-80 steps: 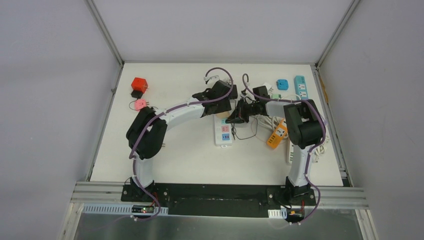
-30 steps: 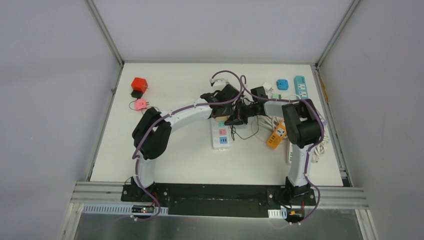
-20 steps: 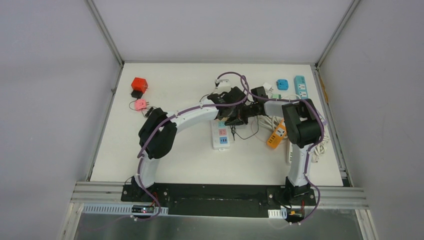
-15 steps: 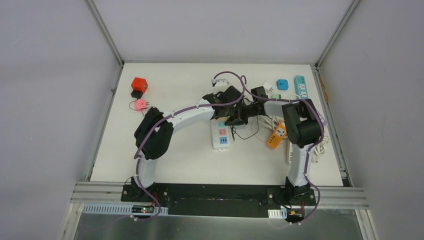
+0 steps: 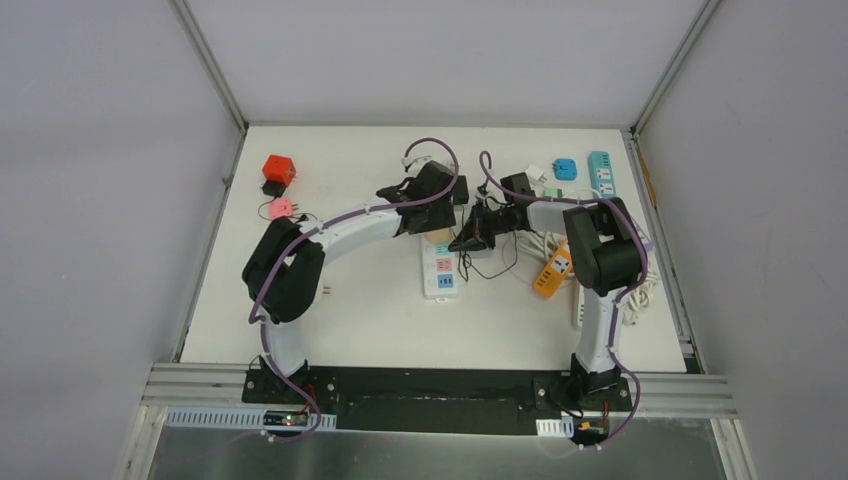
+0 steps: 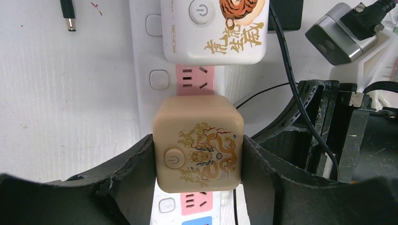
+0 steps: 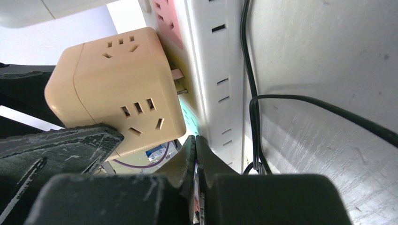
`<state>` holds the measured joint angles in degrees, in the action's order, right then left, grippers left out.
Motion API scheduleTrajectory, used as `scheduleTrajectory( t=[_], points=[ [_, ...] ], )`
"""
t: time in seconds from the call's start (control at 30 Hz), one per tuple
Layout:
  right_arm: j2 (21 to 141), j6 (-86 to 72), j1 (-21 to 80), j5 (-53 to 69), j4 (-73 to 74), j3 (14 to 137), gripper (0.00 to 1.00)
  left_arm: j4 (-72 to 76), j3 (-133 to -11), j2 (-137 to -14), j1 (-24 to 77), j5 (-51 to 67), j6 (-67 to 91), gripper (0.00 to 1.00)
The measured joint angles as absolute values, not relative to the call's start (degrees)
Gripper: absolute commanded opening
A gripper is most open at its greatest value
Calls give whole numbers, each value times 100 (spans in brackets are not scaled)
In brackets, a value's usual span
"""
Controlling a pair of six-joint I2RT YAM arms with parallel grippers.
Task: Pull the plug off the socket
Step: Remove the plug from the socket.
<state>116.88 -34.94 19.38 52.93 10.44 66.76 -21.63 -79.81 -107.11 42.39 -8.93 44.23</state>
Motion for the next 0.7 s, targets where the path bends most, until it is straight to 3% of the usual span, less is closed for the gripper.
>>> scheduleTrajectory(
  t=[0.43,0.7],
  points=[
    [11697,-3481,1951,5293,1107,6694,2,-3559,-9225,-11483,5011,-2674,4021,0],
    [11697,-3479,1951,5293,1114,6696,2,-3719,-9288,-11526,5015,-2805,3938,0]
  ],
)
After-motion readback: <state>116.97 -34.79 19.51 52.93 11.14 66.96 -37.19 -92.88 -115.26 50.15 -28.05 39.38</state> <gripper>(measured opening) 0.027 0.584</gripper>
